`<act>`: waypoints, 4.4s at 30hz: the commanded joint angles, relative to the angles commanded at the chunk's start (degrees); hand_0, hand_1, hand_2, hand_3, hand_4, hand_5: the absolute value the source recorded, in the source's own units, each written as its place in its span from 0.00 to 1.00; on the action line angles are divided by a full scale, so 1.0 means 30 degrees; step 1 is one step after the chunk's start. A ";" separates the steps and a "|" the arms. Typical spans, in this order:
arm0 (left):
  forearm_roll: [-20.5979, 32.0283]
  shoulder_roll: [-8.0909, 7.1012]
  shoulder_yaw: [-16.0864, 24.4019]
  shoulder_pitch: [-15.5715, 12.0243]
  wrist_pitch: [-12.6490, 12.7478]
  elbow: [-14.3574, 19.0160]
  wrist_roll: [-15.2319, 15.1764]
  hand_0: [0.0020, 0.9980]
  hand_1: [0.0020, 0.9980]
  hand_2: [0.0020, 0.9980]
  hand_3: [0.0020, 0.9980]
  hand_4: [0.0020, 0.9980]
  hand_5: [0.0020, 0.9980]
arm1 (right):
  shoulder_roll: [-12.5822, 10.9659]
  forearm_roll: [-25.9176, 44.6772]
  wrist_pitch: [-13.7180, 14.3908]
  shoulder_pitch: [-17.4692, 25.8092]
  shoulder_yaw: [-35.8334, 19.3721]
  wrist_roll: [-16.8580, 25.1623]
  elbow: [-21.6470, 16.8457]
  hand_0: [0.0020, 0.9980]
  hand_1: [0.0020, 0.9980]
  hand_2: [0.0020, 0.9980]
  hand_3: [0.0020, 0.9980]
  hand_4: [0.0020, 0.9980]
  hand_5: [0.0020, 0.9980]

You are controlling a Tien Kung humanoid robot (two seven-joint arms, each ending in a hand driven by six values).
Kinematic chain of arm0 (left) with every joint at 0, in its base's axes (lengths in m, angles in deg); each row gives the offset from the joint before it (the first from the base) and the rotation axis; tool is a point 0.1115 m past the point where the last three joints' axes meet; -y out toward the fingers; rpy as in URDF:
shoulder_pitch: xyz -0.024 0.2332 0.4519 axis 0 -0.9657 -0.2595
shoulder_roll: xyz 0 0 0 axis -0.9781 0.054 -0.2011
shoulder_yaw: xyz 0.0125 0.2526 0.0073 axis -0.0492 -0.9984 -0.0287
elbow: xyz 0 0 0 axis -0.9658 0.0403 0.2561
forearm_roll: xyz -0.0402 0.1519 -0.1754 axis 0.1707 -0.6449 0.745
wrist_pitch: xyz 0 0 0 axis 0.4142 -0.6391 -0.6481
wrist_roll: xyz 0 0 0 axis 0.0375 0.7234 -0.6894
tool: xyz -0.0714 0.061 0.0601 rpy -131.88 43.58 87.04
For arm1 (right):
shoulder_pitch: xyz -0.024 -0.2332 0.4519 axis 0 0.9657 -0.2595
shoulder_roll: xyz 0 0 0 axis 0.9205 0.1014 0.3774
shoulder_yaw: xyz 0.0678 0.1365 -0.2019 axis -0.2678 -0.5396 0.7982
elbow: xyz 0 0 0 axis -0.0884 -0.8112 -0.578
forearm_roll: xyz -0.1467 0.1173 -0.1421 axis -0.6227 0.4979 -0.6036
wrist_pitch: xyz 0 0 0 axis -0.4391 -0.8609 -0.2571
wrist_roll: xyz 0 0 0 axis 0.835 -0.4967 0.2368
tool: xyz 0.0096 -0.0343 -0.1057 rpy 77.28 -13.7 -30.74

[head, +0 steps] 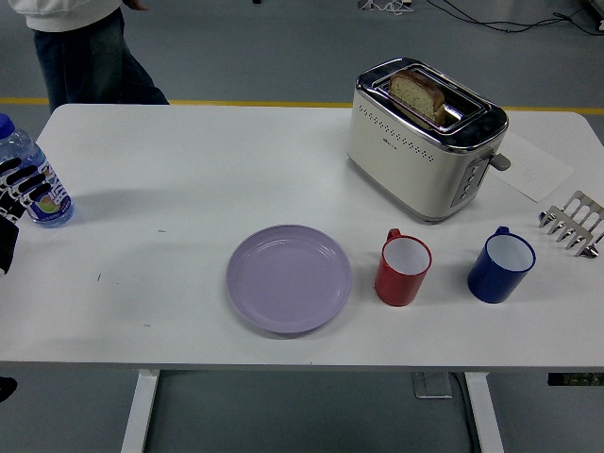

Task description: Push plate across desktop

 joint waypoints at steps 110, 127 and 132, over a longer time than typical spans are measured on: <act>0.8106 -0.0065 0.1162 0.0850 -0.2727 -0.3934 0.6686 0.62 0.65 0.66 0.63 0.50 1.00 | -0.0093 -0.0064 0.0178 0.0200 -0.0312 -0.0077 0.0000 0.64 0.62 0.65 0.58 0.35 0.15; 0.8164 -0.0173 0.0933 0.0762 -0.2951 -0.4346 0.6779 0.62 0.66 0.66 0.63 0.50 0.99 | -0.0289 0.3393 0.0285 0.1064 0.1812 -0.1682 0.0000 0.66 0.66 0.72 0.59 0.36 0.14; 0.8184 -0.0238 0.0452 0.0942 -0.3088 -0.4521 0.6831 0.62 0.66 0.66 0.63 0.50 0.99 | -0.0276 0.4572 0.0347 0.1457 0.2255 -0.1694 0.0000 0.66 0.67 0.72 0.59 0.36 0.14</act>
